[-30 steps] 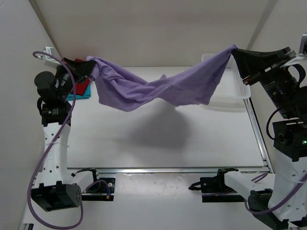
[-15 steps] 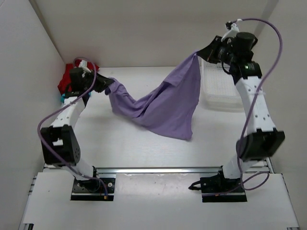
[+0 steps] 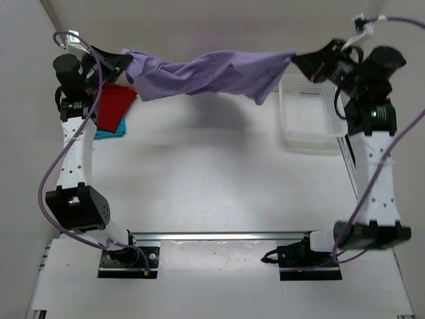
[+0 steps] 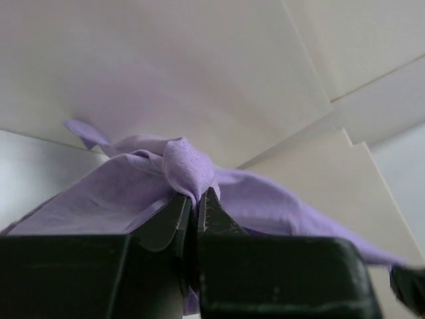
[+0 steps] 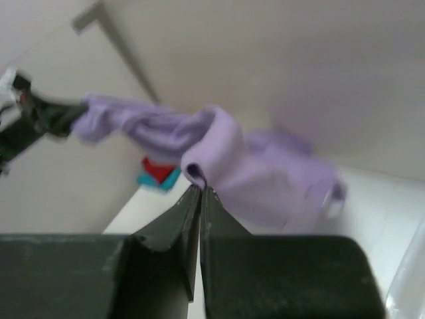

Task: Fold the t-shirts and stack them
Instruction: Flatten out the tshirt

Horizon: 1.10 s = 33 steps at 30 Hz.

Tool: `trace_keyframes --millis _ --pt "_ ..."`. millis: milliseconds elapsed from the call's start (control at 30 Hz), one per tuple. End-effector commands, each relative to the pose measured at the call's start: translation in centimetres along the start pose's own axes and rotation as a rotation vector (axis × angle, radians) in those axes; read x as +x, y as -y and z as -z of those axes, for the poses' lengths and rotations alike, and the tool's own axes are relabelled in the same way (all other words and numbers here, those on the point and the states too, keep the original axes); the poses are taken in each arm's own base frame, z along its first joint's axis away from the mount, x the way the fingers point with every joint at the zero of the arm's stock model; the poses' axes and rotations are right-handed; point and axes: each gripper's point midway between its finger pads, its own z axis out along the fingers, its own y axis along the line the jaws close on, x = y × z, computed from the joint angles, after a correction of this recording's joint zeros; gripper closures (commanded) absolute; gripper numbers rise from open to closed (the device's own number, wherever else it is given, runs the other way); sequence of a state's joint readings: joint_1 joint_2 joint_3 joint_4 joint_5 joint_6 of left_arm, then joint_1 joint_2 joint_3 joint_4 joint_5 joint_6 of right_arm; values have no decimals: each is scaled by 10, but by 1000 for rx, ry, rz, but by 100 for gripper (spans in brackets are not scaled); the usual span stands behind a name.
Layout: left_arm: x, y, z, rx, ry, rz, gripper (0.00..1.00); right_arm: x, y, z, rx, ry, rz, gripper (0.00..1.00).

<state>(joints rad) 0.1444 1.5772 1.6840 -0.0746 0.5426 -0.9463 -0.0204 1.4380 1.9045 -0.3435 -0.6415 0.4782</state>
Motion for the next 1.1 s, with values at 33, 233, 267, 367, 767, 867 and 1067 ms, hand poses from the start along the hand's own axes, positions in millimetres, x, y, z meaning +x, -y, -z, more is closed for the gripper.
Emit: trace_keyframes --millis 33,233,267,367,767,867,1067 --pt "38 -54 -5 -123 -96 43 100 128 33 28 48 -134 -167 100" --pt "129 -166 -57 -383 -351 -13 94 266 100 70 255 -293 -313 100" --pt "159 -203 -60 -468 -428 13 85 281 113 74 292 -315 -336 100" --pt "205 -235 -77 -522 -564 15 49 310 134 69 334 -370 -388 100" --pt "155 -231 21 -576 -238 -85 2 360 118 88 381 -392 -383 100" --pt "167 -271 60 -693 -251 -61 51 375 103 93 349 -422 -377 99" --pt "187 -314 98 -846 -263 -84 41 394 77 102 280 -465 -362 100"
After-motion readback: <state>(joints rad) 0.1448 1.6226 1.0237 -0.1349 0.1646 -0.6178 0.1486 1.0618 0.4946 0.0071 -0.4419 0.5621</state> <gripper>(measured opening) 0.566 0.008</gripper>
